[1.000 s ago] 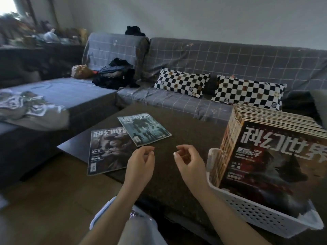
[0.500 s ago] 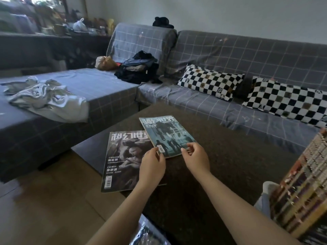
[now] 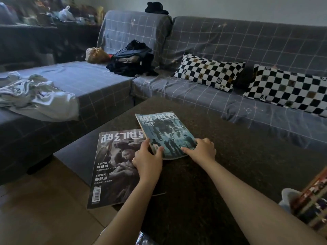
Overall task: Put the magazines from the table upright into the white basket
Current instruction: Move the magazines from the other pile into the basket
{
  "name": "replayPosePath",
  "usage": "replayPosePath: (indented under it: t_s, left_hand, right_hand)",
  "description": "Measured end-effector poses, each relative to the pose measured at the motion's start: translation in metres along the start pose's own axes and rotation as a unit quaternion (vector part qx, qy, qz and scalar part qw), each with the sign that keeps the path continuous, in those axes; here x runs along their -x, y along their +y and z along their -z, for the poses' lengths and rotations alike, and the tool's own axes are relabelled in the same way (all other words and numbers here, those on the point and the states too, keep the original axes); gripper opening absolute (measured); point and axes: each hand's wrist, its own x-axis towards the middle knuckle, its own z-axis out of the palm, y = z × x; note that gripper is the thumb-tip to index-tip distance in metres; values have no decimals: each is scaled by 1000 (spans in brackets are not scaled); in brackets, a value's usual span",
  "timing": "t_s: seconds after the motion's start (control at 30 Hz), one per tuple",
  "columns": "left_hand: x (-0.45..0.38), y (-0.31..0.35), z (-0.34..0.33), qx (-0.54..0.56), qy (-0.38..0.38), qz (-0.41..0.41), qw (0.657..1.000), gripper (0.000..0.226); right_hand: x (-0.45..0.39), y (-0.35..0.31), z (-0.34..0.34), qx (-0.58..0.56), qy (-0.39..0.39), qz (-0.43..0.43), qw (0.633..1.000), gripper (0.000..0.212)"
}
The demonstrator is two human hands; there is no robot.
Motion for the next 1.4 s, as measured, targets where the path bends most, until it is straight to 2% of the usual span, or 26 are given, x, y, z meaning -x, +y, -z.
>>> replayPosePath:
  t_s: [0.07,0.13,0.3,0.43,0.5,0.57,0.73,0.9,1.07,1.23,1.33,1.4]
  left_hand:
    - [-2,4,7,93,13,31,995,44]
    - [-2,7,15,107,-2,59,992,40]
    - [12,6,32,117,-108,121,980,11]
    - [35,3,48,107,-145,140,974,24]
    - [51,-1,60,116,-147,133,973,21]
    - [68,-3,76,138,-145,129,971,18]
    - [107,3,116,205,-169,98,959,26]
    - [152,26,154,278,-190,68,939,27]
    - [189,54,181,381,-224,74,894,22]
    - [206,72,187,379,-258,36,888,31]
    - [214,79,184,414,-315,31,853,41]
    - [219,84,178,396,-334,9,855,48]
  right_hand:
    - [10,0,4,-9,-6,-13,1000,78]
    - [22,-1,7,2,-12,-23,1000,78]
    - [58,-2,19,34,-50,-54,997,79]
    - [93,4,30,37,-84,-61,994,84]
    - [112,10,35,39,-103,-64,992,83]
    - [129,16,39,13,-130,-66,989,78]
    - [164,28,59,-150,-192,-42,969,63]
    - [199,45,90,-289,-162,-12,943,67]
    - [234,60,124,-399,-114,15,910,63]
    - [267,82,156,-483,-59,55,872,38]
    - [283,101,172,-510,-40,63,857,25]
    - [295,115,180,-526,-34,66,847,23]
